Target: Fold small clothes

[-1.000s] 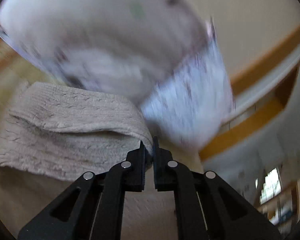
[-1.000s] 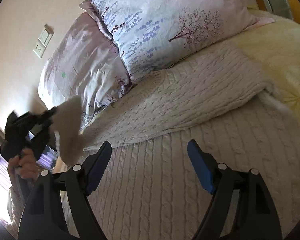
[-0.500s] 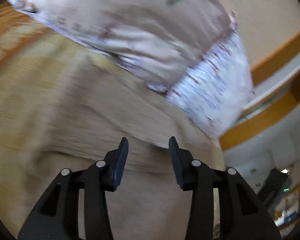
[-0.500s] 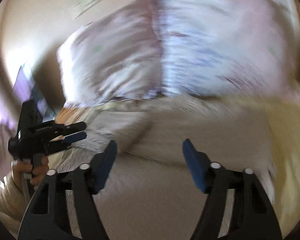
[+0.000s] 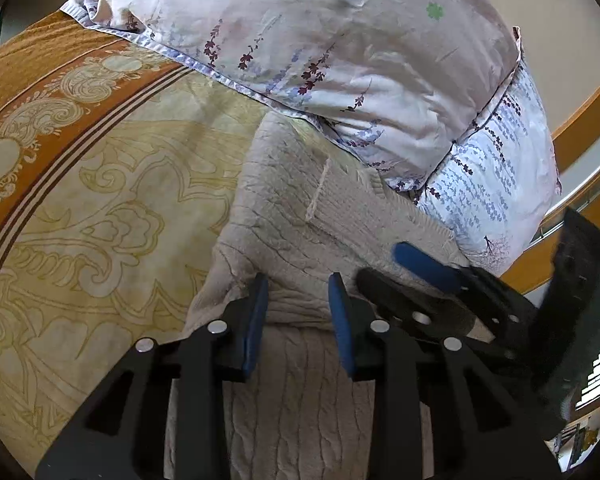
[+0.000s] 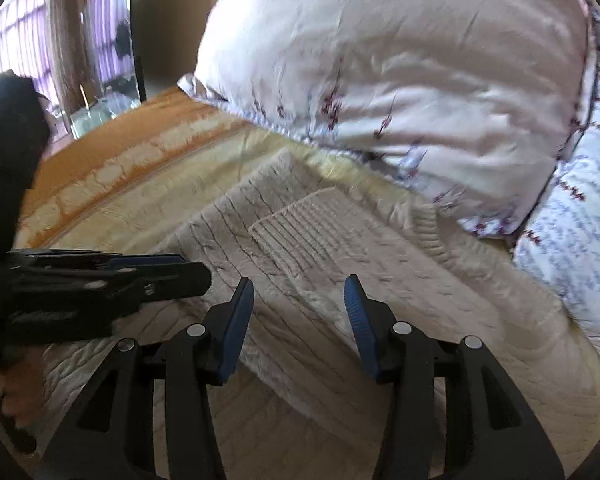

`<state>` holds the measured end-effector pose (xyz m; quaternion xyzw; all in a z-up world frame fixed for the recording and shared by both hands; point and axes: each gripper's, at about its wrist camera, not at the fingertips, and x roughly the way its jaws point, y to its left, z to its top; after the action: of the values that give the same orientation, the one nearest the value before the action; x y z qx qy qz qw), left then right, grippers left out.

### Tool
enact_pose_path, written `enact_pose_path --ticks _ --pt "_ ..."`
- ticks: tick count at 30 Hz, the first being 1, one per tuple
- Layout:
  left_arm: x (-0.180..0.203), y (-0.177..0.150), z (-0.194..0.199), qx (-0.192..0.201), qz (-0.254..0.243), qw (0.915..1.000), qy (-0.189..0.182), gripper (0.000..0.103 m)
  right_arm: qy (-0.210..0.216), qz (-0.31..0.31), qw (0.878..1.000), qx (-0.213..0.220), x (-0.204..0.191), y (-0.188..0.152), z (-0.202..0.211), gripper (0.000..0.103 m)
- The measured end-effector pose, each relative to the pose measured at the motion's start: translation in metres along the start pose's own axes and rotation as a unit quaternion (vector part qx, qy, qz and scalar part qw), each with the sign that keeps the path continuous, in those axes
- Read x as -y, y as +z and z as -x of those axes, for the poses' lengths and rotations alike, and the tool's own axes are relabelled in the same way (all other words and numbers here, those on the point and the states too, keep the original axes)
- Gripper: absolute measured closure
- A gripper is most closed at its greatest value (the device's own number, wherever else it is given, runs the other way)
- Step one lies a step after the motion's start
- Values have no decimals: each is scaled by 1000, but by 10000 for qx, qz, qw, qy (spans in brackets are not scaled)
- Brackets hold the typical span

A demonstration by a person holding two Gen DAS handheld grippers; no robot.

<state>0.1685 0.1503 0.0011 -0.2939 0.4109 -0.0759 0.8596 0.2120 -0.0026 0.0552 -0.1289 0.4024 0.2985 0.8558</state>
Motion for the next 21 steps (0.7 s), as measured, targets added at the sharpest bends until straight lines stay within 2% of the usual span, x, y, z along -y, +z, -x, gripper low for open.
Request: enact_pose_path --ticks 3,5,7,10,12,14,15,16,18,21 --pt "0 0 0 -6 -4 10000 -29 71 -55 -255 9997 42 7 0 -4 77" --pt "-1 0 0 -14 -13 10000 -35 71 45 -520 9985 151 17 0 0 98" --pt "0 0 0 -20 -6 10000 -31 71 83 -791 9964 296 26 -3 8 98" --pt "-1 0 0 -15 1 10000 -31 71 12 -1468 9864 734 54 -14 37 98" --pt "-1 0 0 -18 2 10000 -28 71 -99 -2039 9726 1116 80 -32 66 98" --pt "-1 0 0 -21 11 10000 -33 71 -259 -2712 9502 1513 109 -63 104 98" --pt "-1 0 0 -25 19 10000 -43 70 -330 -2894 9430 1611 118 -74 115 98" --pt "-1 0 0 -29 33 10000 -67 68 -482 -3199 9303 1728 132 -97 132 98" --pt "-2 0 1 -32 81 9998 -160 65 -660 -3581 9159 1686 151 -128 146 98" --pt "0 -2 4 -31 86 9994 -332 54 -698 -4213 8956 1242 177 -175 149 94"
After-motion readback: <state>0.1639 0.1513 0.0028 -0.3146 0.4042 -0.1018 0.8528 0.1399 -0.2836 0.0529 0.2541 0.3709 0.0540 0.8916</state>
